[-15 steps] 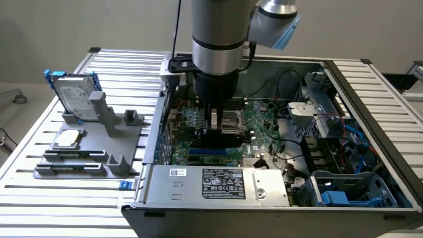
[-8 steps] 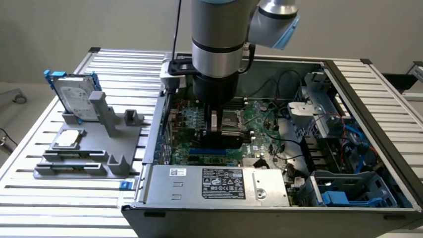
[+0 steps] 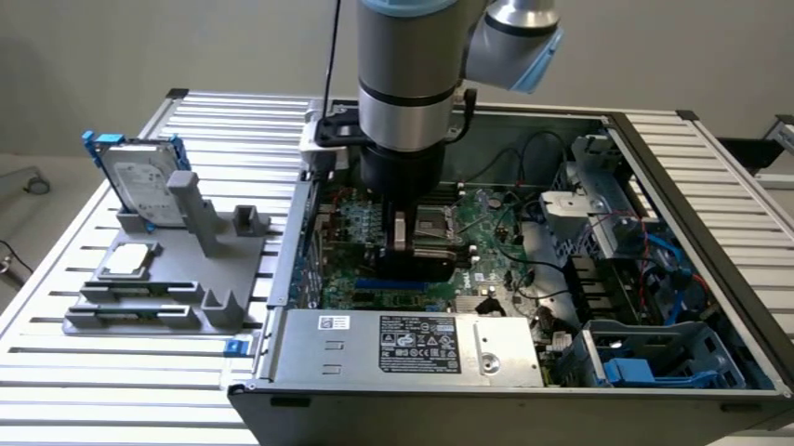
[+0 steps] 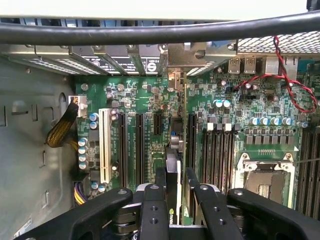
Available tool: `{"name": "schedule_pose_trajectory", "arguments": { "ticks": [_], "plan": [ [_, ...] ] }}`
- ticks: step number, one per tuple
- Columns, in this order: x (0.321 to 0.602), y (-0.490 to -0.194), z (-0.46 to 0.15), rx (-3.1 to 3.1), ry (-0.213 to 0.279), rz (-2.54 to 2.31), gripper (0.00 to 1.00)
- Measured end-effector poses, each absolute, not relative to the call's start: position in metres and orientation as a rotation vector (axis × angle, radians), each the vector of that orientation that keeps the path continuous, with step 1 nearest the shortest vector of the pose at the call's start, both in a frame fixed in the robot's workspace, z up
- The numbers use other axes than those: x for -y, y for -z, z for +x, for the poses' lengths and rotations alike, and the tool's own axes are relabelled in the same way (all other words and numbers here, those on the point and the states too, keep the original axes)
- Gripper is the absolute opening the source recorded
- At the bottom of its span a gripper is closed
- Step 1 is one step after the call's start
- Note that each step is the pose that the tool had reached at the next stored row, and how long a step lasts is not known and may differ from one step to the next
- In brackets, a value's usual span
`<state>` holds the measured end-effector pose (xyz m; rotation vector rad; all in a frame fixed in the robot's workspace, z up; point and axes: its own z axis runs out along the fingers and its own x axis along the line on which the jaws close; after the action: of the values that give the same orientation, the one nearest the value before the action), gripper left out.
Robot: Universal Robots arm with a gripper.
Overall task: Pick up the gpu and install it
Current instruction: 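Insert the gpu into the slot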
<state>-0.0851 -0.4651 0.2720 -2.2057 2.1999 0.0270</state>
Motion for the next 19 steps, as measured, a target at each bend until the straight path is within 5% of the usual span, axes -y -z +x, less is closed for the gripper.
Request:
{"name": "schedule_pose_trajectory", "arguments": {
  "ticks": [19],
  "plan": [
    [0.465,-0.2628,-0.0875,-2.2,-0.027,-2.205,0.26]
  ]
}}
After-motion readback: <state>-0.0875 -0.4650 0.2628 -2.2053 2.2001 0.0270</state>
